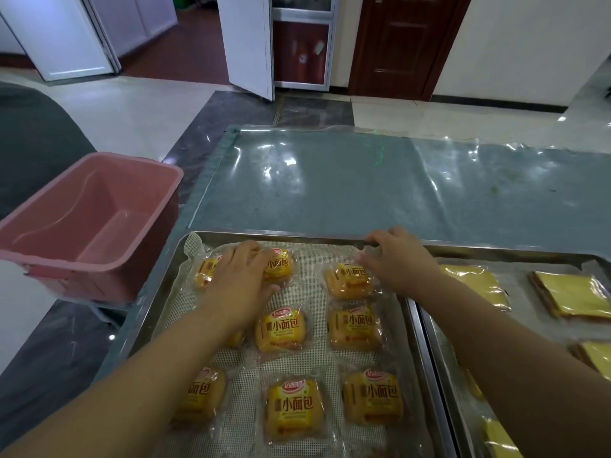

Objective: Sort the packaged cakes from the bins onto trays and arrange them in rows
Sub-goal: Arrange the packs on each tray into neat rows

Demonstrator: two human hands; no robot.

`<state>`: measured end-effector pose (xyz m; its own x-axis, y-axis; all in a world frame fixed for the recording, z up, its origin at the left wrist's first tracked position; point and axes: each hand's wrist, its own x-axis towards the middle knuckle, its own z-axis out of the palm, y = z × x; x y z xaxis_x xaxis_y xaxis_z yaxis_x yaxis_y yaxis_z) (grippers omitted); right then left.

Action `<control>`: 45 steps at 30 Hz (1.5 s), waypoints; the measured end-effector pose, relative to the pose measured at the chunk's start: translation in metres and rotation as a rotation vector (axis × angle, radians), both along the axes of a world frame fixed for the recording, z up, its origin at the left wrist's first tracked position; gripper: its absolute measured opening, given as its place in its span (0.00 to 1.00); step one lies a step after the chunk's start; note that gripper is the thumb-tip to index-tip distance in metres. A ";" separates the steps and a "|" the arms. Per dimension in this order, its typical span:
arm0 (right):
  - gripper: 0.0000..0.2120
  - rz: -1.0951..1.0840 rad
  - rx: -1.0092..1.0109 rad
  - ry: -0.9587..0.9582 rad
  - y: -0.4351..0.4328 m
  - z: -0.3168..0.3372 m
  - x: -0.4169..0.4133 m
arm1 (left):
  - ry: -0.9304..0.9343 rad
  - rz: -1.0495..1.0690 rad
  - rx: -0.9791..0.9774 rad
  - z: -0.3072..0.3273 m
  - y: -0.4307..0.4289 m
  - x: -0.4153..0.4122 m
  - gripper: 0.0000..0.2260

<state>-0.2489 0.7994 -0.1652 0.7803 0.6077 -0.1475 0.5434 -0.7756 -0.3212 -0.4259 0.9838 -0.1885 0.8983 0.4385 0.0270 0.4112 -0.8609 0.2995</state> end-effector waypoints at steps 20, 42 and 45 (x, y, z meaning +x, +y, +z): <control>0.28 0.135 -0.139 -0.135 0.004 -0.018 -0.028 | 0.100 -0.141 -0.102 -0.016 0.005 0.020 0.26; 0.31 0.286 -0.139 0.101 -0.039 -0.016 -0.071 | 0.283 -0.250 -0.038 -0.002 -0.035 -0.029 0.33; 0.30 0.288 -0.145 0.104 -0.040 -0.014 -0.073 | 0.262 -0.276 -0.043 0.001 -0.031 -0.026 0.30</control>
<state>-0.3218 0.7595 -0.1794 0.5563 0.7676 -0.3184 0.7168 -0.6371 -0.2833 -0.4522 0.9530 -0.1876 0.9568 0.1745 -0.2327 0.2329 -0.9389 0.2536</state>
